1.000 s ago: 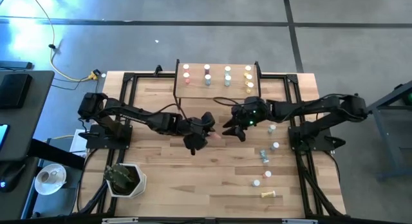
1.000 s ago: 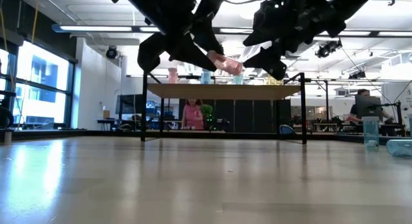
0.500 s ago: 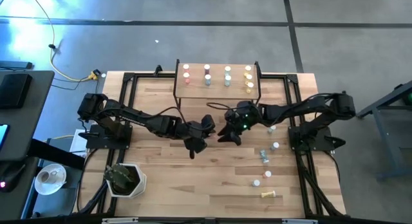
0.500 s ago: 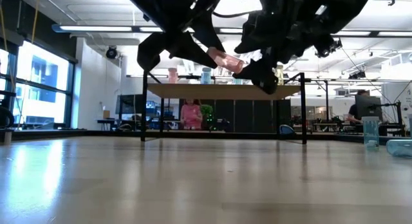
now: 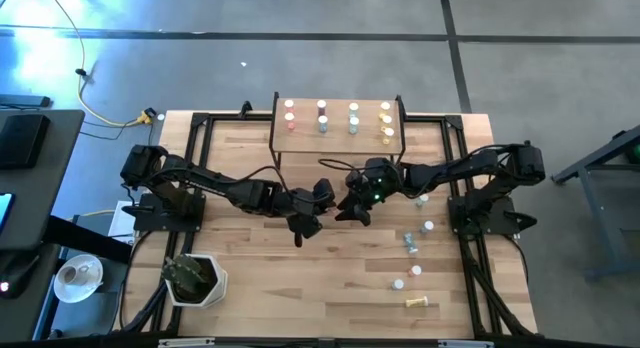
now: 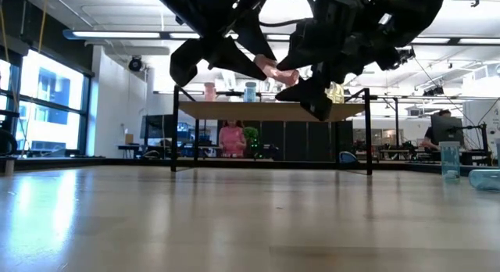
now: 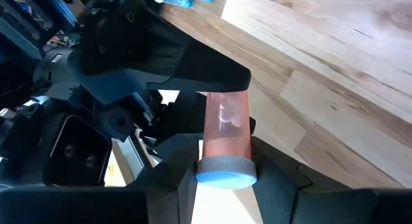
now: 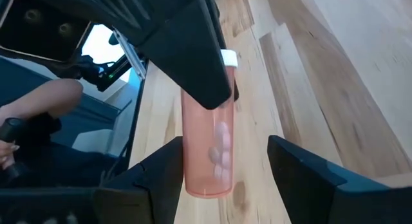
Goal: Pick and place medicine bottles onto shelf by color
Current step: Put the pink pill bottle on the shelf aligned with the other pink pill bottles
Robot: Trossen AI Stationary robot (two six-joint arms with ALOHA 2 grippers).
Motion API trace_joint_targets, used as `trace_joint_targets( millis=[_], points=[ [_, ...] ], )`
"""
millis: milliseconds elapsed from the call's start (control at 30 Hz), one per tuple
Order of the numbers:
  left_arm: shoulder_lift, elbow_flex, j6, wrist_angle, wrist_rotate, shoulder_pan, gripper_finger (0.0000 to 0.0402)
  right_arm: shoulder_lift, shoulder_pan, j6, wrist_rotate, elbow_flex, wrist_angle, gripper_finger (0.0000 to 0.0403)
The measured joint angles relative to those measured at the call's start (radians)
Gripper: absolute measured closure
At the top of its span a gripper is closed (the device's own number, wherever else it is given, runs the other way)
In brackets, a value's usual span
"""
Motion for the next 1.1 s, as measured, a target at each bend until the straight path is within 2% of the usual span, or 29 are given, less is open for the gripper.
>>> trace_joint_targets(
  millis=[167,667,1100],
  points=[
    [0.0,0.0,0.009,-0.002,0.0,0.0,0.0287,0.001,0.0,0.012,-0.001,0.0,0.005,0.0209],
    [0.0,0.0,0.009,-0.008,0.0,0.0,0.0286,0.0,0.001,0.062,-0.016,0.0,0.019,0.0308],
    [0.0,0.0,0.009,-0.008,-0.012,0.001,0.0285,0.0,0.0,0.063,-0.015,0.0,0.028,0.0313]
  ],
)
